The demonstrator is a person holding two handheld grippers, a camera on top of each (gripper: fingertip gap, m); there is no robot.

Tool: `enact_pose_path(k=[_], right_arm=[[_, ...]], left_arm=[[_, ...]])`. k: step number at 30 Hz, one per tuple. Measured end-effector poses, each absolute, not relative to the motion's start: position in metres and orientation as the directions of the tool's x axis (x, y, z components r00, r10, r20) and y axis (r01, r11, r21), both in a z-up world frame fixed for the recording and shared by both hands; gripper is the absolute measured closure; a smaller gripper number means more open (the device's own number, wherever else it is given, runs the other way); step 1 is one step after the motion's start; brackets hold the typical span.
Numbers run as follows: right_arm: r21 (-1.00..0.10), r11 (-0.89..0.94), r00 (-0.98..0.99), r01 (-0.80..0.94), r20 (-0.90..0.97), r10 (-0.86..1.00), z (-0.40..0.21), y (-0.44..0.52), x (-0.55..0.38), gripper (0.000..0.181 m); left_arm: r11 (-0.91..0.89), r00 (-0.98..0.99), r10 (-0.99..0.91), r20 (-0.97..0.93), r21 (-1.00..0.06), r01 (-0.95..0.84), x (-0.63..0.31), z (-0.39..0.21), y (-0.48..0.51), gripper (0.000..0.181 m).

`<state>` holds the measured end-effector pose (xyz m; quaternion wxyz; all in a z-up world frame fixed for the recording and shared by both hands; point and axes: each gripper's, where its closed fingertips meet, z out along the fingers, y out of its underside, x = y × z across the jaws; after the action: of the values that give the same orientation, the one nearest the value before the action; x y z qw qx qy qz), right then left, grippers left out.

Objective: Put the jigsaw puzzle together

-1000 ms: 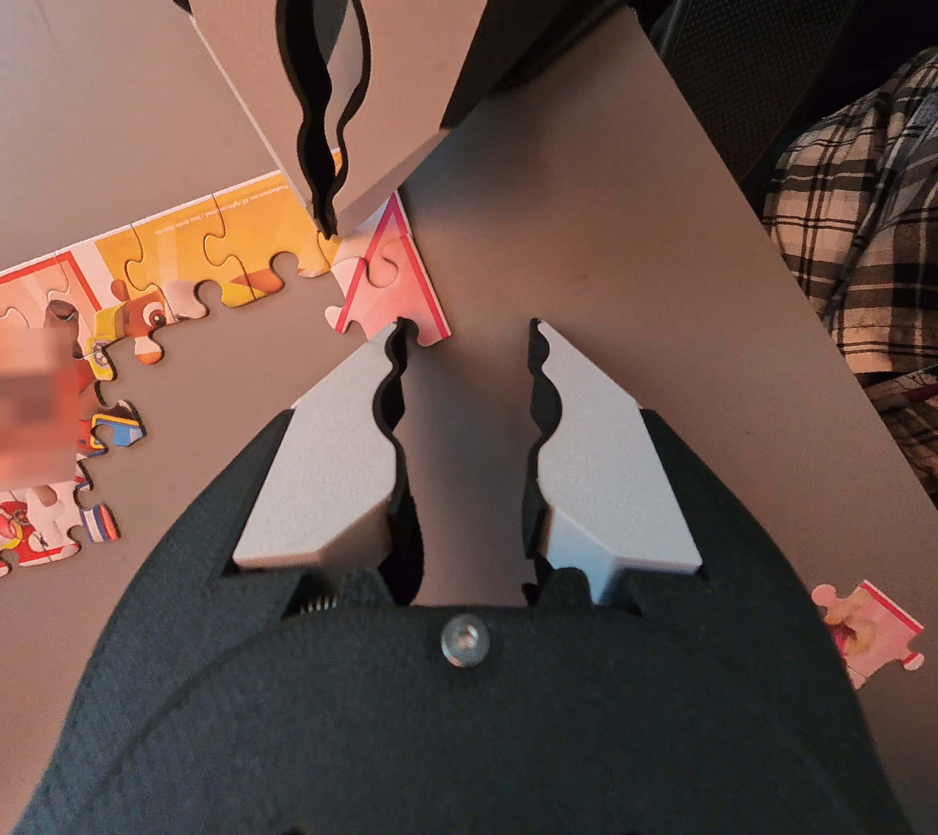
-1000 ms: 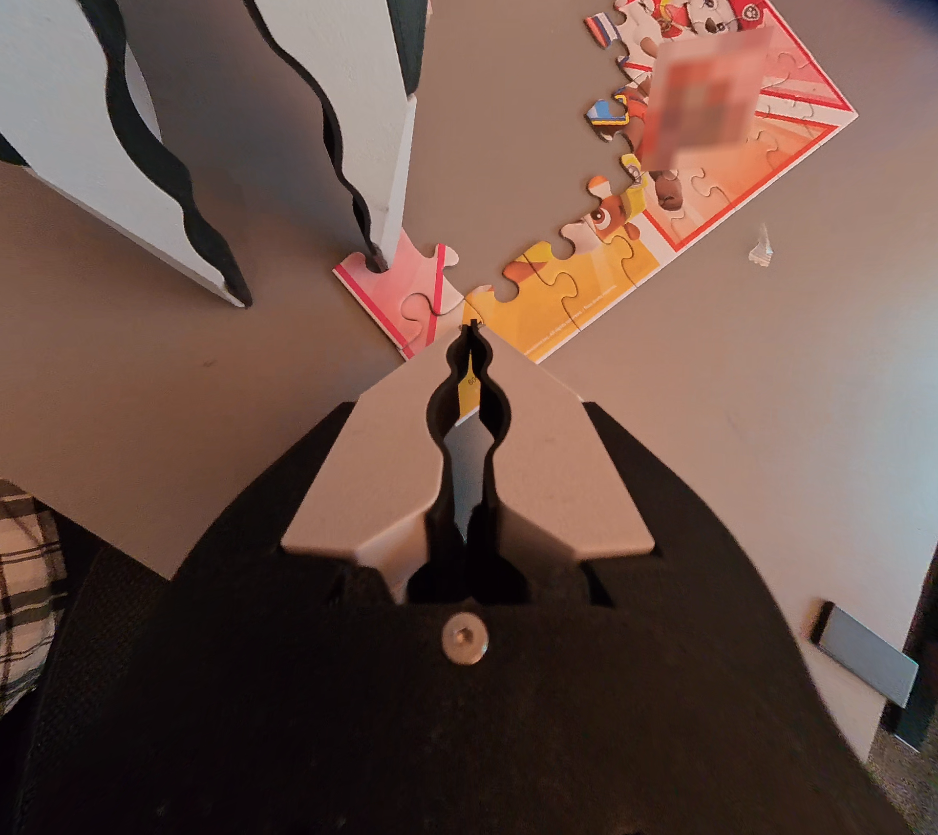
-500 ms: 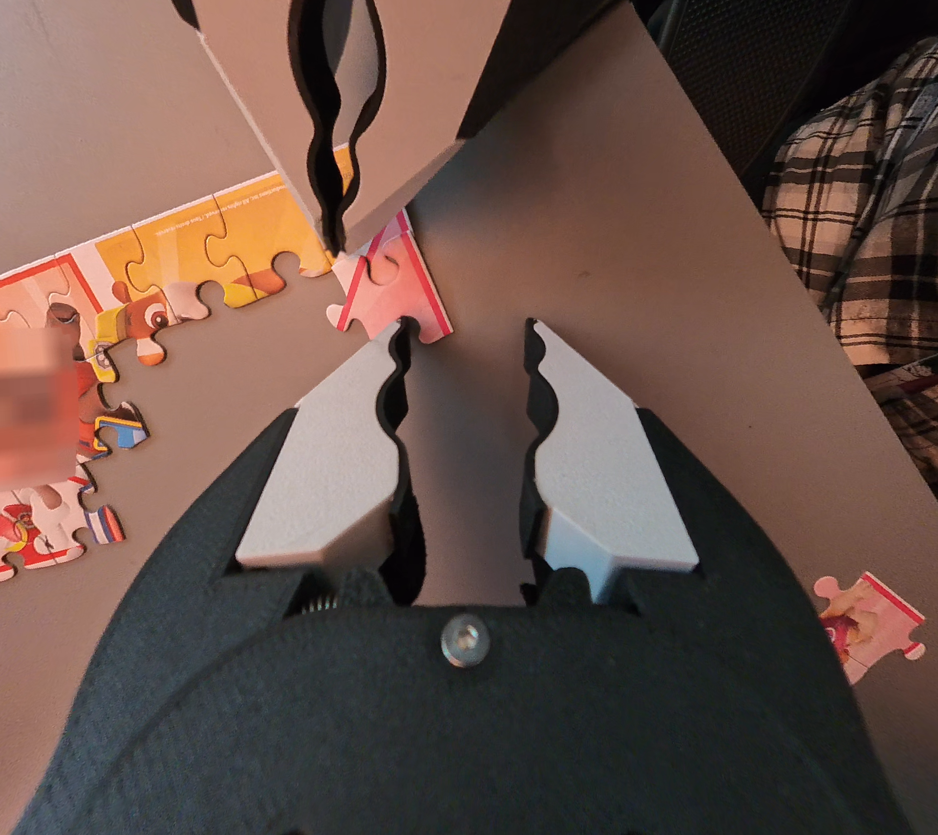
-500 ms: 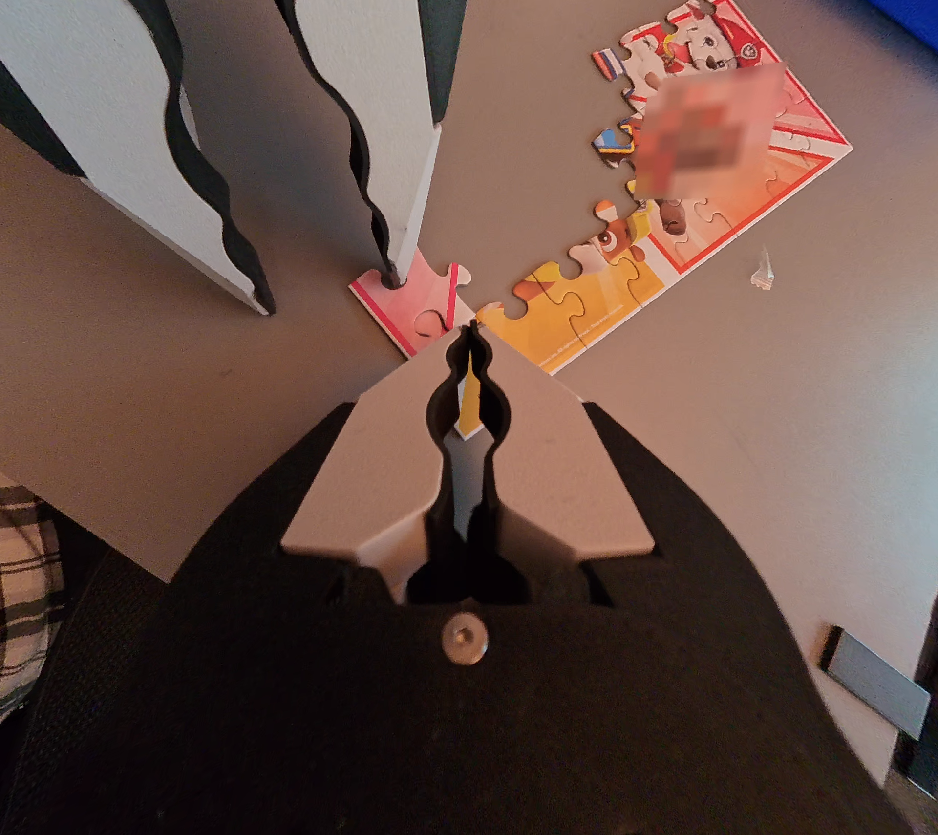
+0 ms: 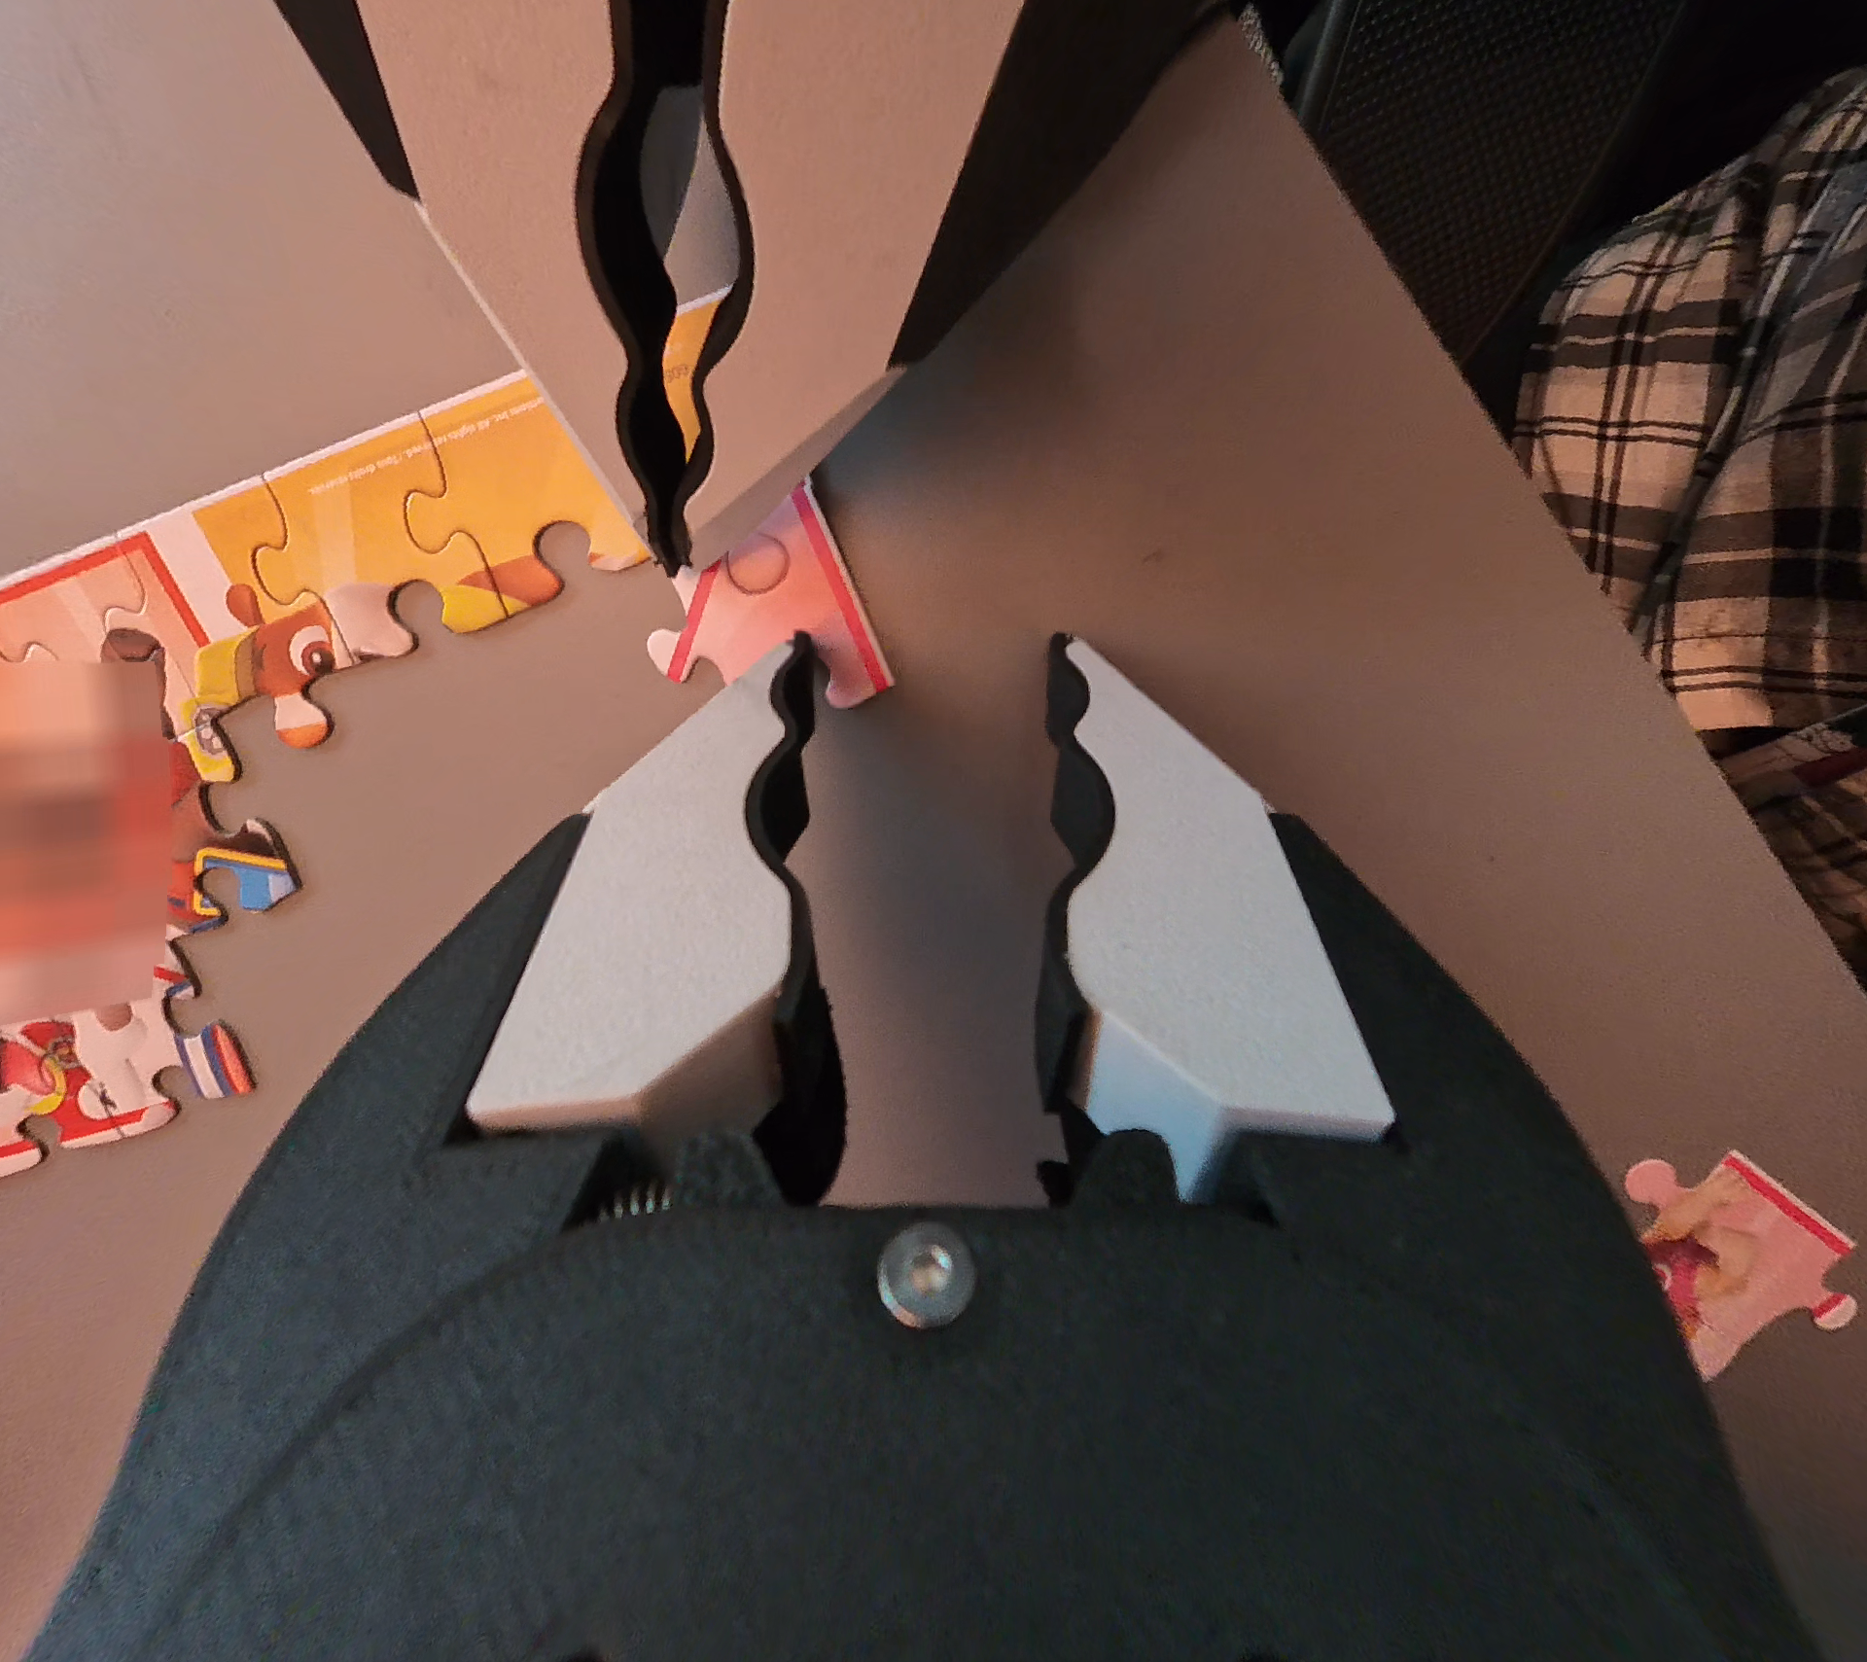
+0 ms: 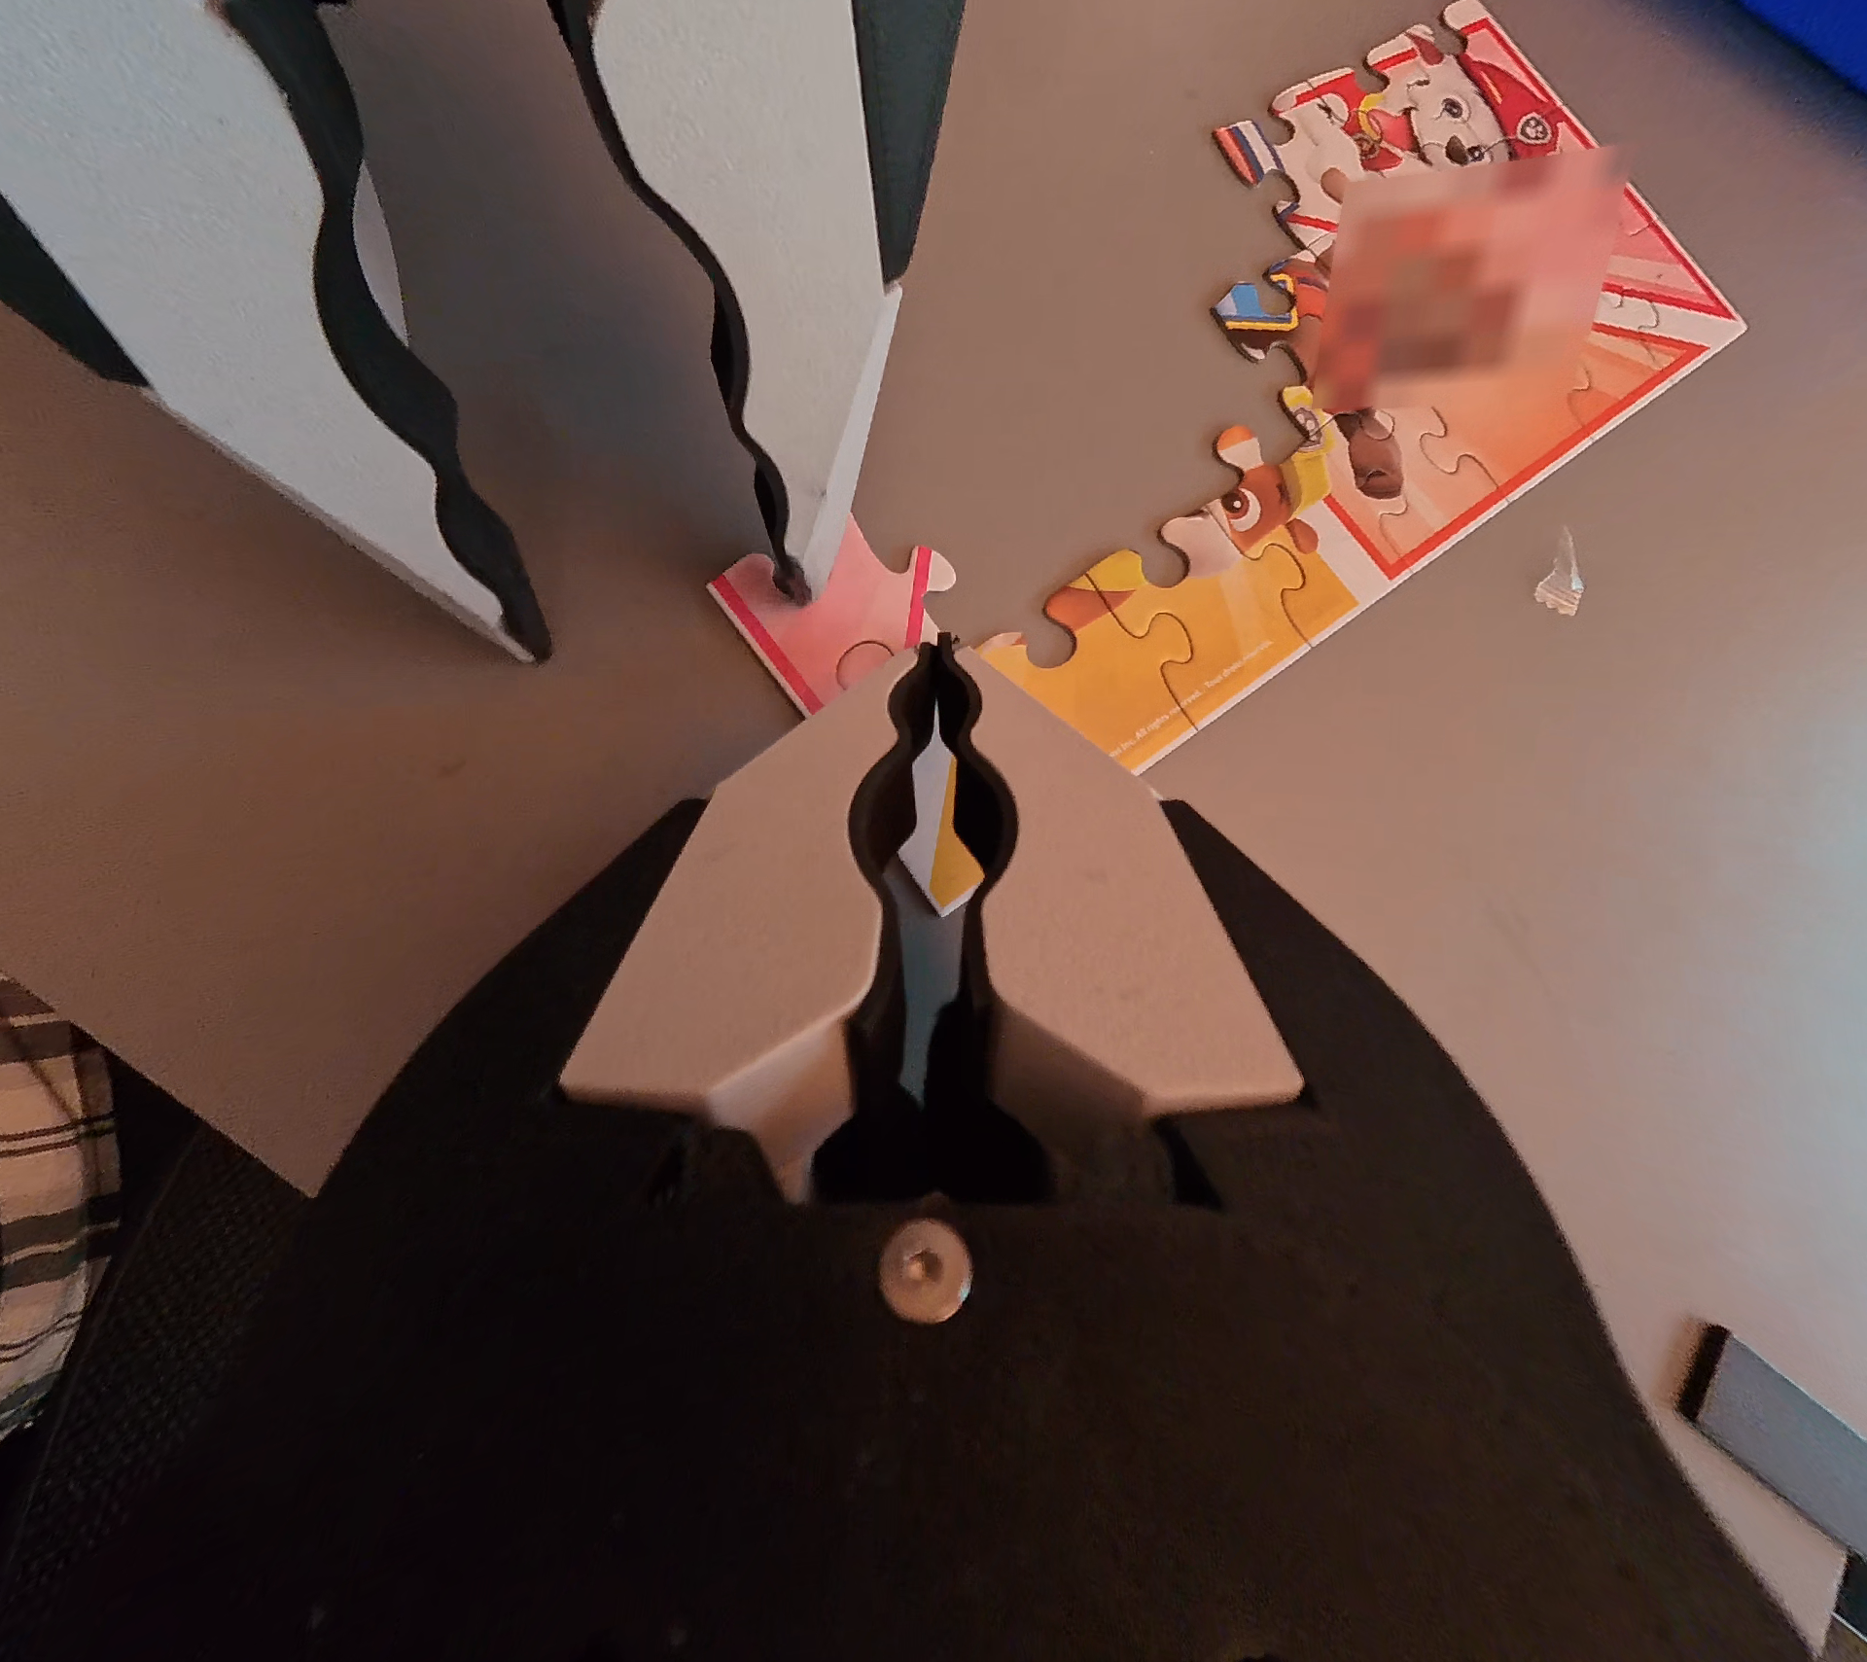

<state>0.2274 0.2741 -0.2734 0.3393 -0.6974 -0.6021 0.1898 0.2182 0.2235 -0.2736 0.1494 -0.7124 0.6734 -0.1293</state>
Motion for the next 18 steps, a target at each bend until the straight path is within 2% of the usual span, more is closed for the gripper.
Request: enact_pose_path(k=[6, 12, 16, 18], right_arm=[[-0.69, -0.022, 0.204, 0.723, 0.184, 0.962, -0.272, 0.274, 0.228, 0.181], [-0.708, -0.034, 0.19, 0.705, 0.142, 0.971, -0.268, 0.265, 0.236, 0.181], [-0.663, 0.022, 0.153, 0.748, 0.204, 0.967, -0.27, 0.26, 0.24, 0.181], [-0.681, 0.033, 0.137, 0.732, 0.195, 0.971, -0.27, 0.255, 0.234, 0.181]], left_arm=[[-0.072, 0.076, -0.997, 0.006, -0.394, -0.916, 0.218, -0.274, 0.222, 0.134], [-0.076, 0.084, -0.996, -0.002, -0.402, -0.912, 0.218, -0.274, 0.221, 0.133], [-0.074, 0.083, -0.997, -0.004, -0.399, -0.914, 0.218, -0.275, 0.222, 0.135], [-0.07, 0.08, -0.997, -0.007, -0.393, -0.917, 0.219, -0.275, 0.221, 0.134]])
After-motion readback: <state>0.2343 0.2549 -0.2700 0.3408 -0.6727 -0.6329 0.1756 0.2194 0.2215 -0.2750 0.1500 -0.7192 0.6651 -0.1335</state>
